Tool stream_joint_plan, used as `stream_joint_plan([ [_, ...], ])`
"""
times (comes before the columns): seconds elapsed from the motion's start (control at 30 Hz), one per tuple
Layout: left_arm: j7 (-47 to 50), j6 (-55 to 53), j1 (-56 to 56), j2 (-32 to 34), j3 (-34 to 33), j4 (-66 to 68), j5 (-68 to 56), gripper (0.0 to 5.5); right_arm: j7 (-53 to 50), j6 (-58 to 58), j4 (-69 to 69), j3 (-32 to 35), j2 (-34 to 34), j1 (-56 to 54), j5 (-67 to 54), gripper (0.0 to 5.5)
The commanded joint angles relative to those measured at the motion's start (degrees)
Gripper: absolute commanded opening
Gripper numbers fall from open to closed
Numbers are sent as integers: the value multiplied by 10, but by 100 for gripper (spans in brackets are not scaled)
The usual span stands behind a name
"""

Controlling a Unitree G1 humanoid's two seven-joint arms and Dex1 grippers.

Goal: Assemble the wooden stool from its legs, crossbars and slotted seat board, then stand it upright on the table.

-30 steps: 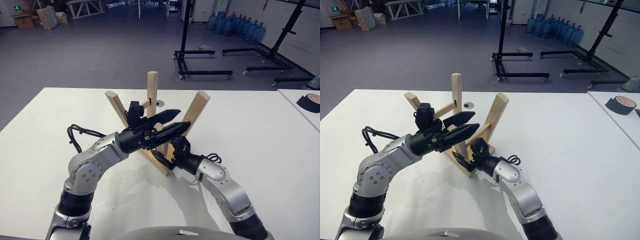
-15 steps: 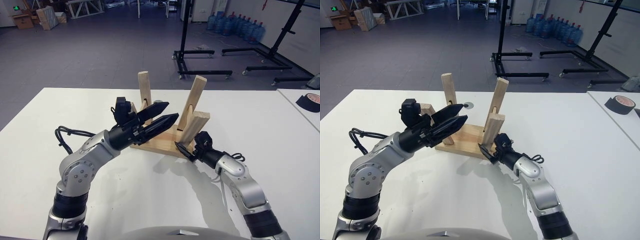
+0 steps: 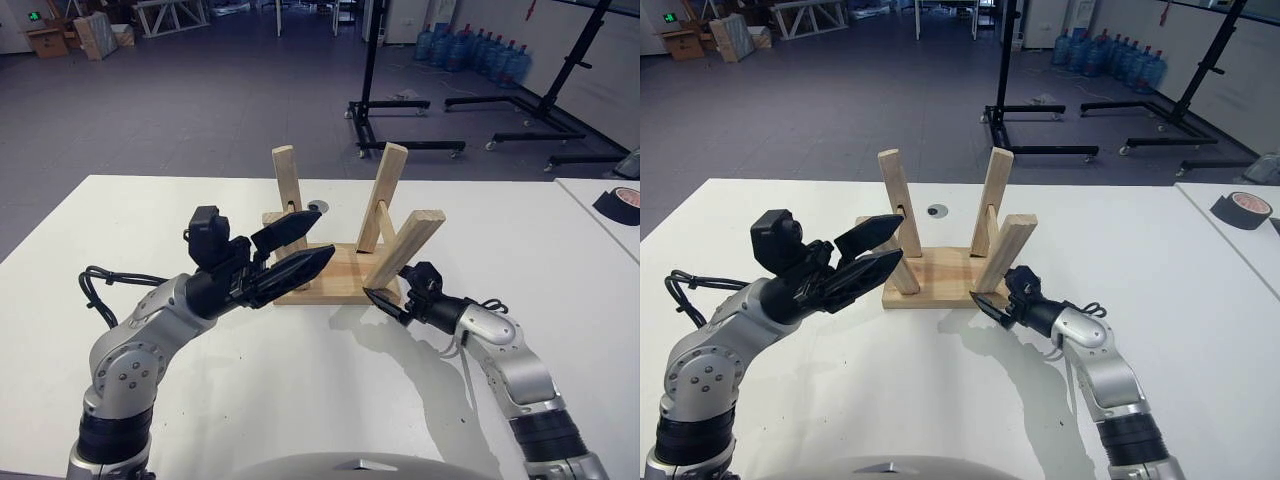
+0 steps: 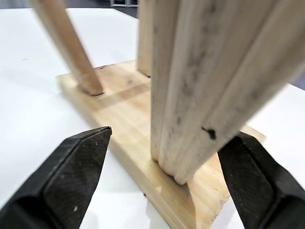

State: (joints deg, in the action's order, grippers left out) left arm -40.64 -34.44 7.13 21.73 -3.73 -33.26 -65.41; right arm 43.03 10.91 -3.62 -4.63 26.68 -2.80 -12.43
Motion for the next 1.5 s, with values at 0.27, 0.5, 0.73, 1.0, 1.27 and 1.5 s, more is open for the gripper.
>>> stream_joint_plan([
  [0.27,-33,24,-12,9,-1,22,40,371,187,-90,216,7,24,-132,-38,350],
  [0.5,-51,25,3,14,4,37,54,371,283,-163,300,1,20,-164,-37,206],
  [0.73,-55,23,1,17,8,35,61,371,300,-192,328,5,-1,-166,-43,109],
  [1.0,-48,25,0,21,1,21,59,371,336,-109,218,16,14,-139,-104,103],
  [1.27,4,34,22,66,-91,-70,-7,371,412,275,9,42,139,-125,-323,100],
  [1.5,91,48,35,87,-102,-166,-75,371,442,501,-33,-6,270,-51,-369,99],
])
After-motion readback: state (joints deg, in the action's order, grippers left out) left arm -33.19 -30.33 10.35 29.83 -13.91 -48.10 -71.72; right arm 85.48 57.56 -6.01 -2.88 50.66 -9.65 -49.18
